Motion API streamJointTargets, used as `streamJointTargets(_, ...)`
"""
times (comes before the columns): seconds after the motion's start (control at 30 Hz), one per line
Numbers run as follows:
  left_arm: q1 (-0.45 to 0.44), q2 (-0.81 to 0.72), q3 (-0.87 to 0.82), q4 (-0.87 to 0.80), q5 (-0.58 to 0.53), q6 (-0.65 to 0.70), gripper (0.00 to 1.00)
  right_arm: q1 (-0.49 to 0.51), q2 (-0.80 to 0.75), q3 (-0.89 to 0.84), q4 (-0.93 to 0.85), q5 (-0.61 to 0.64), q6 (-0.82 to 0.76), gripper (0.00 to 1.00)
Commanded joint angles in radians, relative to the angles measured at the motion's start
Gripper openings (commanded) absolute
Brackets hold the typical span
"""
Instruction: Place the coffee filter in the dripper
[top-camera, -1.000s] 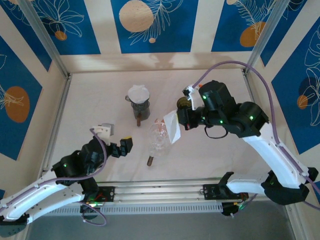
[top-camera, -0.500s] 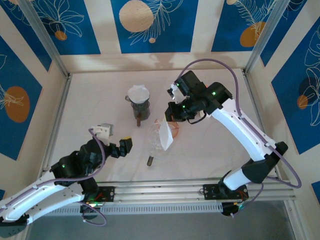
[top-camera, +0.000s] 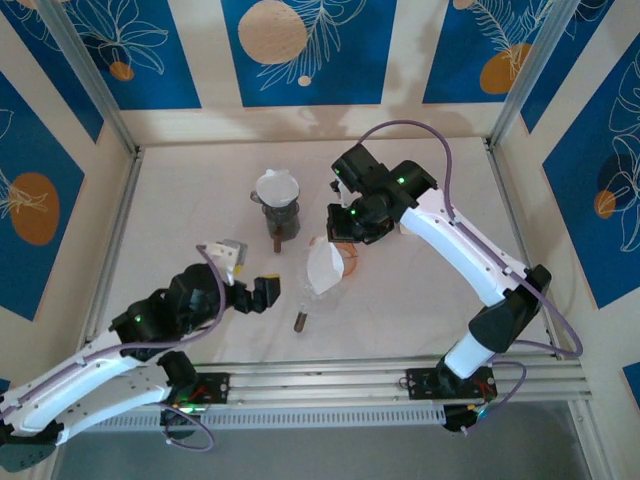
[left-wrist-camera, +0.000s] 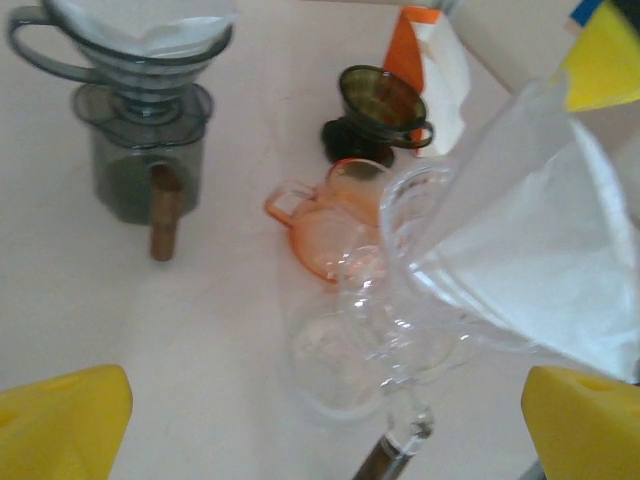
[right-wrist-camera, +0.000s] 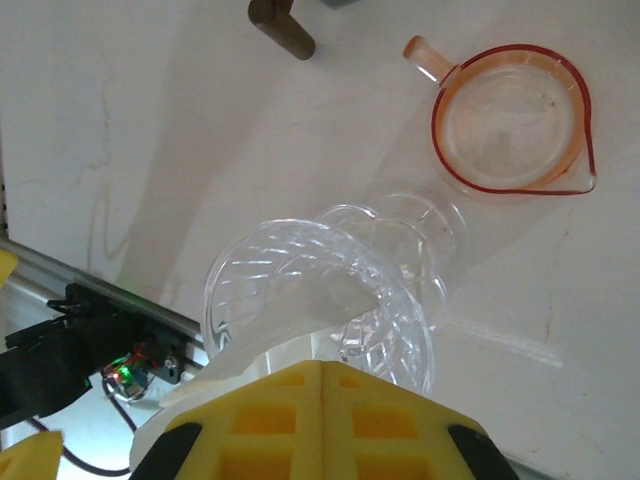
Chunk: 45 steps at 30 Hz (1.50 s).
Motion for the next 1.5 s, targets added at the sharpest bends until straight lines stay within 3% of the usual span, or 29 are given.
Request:
streamJointTargets(0.0, 0.074, 0.04, 0.042, 0.151, 0.243, -0.023, 1.0, 0.007, 0.005, 0.014, 0.0, 0.034, 0.018, 0.0)
streamJointTargets(0.1, 0.126, 0.101, 0.043, 0.284, 0.403, -0.069, 1.0, 0.011, 0.005, 0.015, 0.013, 0.038, 0.015, 0.0)
streamJointTargets(0.27, 0.17, 0.211, 0.057, 0.349, 0.489, -0.115, 0.88, 0.024, 0.001, 0.004, 0.037, 0.043, 0.014, 0.0)
streamJointTargets(0.37, 0.177, 0.228, 0.045, 0.449, 0.559, -0.15, 0.91, 0.029, 0.001, -0.007, 0.049, 0.044, 0.014, 0.0)
streamJointTargets(0.5, 0.176, 0.264, 0.089, 0.364, 0.541, -0.106, 0.91, 0.033, 0.0, -0.014, 0.063, 0.044, 0.012, 0.0)
streamJointTargets(0.8, 0.177, 0.325, 0.07, 0.342, 0.544, -0.101, 0.7, 0.039, -0.014, -0.026, 0.09, 0.049, 0.011, 0.02)
streamJointTargets(0.97, 0.176, 0.33, 0.061, 0.347, 0.55, -0.102, 0.72, 0.044, -0.037, -0.056, 0.117, 0.054, 0.004, 0.05)
streamJointTargets(1.07, 0.176, 0.323, 0.058, 0.327, 0.531, -0.103, 0.72, 0.051, -0.066, -0.076, 0.143, 0.082, -0.018, 0.13)
streamJointTargets(1.23, 0.177, 0.315, 0.041, 0.304, 0.516, -0.113, 0.68, 0.08, -0.161, -0.165, 0.251, 0.148, -0.098, 0.36)
streamJointTargets(1.37, 0.178, 0.309, 0.023, 0.304, 0.505, -0.127, 0.67, 0.126, -0.247, -0.287, 0.365, 0.24, -0.147, 0.44)
streamJointTargets(1.47, 0.179, 0.295, 0.015, 0.304, 0.499, -0.139, 0.68, 0.155, -0.292, -0.369, 0.448, 0.218, -0.159, 0.48)
